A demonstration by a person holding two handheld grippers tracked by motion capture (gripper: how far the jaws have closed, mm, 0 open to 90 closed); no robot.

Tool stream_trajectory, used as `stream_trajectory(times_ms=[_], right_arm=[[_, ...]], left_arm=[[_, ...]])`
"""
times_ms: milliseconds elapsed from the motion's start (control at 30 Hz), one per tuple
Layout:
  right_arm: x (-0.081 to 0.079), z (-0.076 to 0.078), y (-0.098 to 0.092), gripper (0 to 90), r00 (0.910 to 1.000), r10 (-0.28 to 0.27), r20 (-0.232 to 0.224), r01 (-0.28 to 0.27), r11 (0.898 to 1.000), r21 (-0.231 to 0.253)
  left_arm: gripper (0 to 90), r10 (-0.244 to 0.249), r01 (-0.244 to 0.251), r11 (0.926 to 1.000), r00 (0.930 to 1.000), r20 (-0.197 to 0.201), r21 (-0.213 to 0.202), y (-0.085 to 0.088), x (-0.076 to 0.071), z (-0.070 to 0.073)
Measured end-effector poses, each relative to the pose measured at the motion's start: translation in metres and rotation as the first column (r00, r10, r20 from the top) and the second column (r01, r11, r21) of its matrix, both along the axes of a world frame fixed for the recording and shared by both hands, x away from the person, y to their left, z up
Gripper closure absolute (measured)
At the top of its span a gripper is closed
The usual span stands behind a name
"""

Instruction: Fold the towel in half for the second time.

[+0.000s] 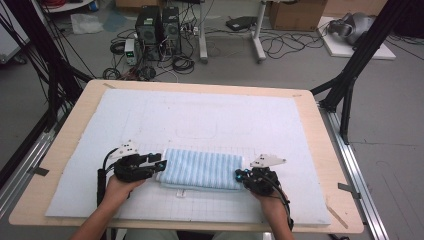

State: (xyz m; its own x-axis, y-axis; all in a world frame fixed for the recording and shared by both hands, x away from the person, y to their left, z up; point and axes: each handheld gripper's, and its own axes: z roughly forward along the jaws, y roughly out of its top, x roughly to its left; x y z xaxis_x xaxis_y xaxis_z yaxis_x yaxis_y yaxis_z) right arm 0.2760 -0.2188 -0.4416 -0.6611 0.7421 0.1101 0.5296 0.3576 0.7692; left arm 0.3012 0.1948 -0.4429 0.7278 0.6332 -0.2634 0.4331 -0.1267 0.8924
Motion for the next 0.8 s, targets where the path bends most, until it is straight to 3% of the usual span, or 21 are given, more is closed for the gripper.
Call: stream_trajectory(times_ms=[100, 167, 267, 367, 467, 567, 667, 800], right_arm=[[0.002, 0.002, -0.007, 89.5, 0.9979, -0.059, 0.029, 0.059, 0.998, -0.016], [0.001, 0.004, -0.010, 89.2, 0.9951, -0.093, 0.033, 0.094, 0.996, -0.007], [-0.001, 0.008, -0.010, 79.6, 0.9961, -0.072, 0.050, 0.069, 0.996, 0.063], [-0.007, 0.009, 0.000, 76.4, 0.9983, 0.026, 0.051, -0.031, 0.995, 0.099], [-0.012, 0.003, 0.010, 73.6, 0.9928, 0.118, 0.020, -0.119, 0.991, 0.066], [-0.013, -0.002, 0.012, 71.2, 0.9881, 0.154, 0.007, -0.154, 0.988, -0.003], [-0.015, -0.001, 0.008, 68.4, 0.9873, 0.157, 0.024, -0.156, 0.987, -0.049], [-0.016, 0.000, 0.000, 63.6, 0.9914, 0.129, 0.025, -0.128, 0.991, -0.029]], left_arm=[[56.5, -0.010, 0.010, 0.9998, 0.9999, 0.007, -0.015, -0.001, 0.001, 0.001], [56.7, -0.021, 0.021, 0.9998, 0.9998, 0.000, 0.000, -0.004, 0.001, 0.000], [58.1, -0.044, 0.045, 0.9990, 0.9990, -0.008, 0.006, -0.008, 0.001, -0.002], [59.4, -0.068, 0.068, 0.9974, 0.9975, -0.018, 0.023, -0.013, 0.001, -0.003], [60.7, -0.078, 0.080, 0.9959, 0.9960, -0.042, 0.041, -0.017, 0.000, -0.005], [63.6, -0.098, 0.106, 0.9898, 0.9913, -0.088, 0.095, -0.020, -0.001, -0.008], [65.0, -0.122, 0.135, 0.9826, 0.9865, -0.109, 0.127, -0.023, -0.002, -0.008], [66.5, -0.149, 0.168, 0.9732, 0.9809, -0.125, 0.157, -0.023, -0.007, -0.007]])
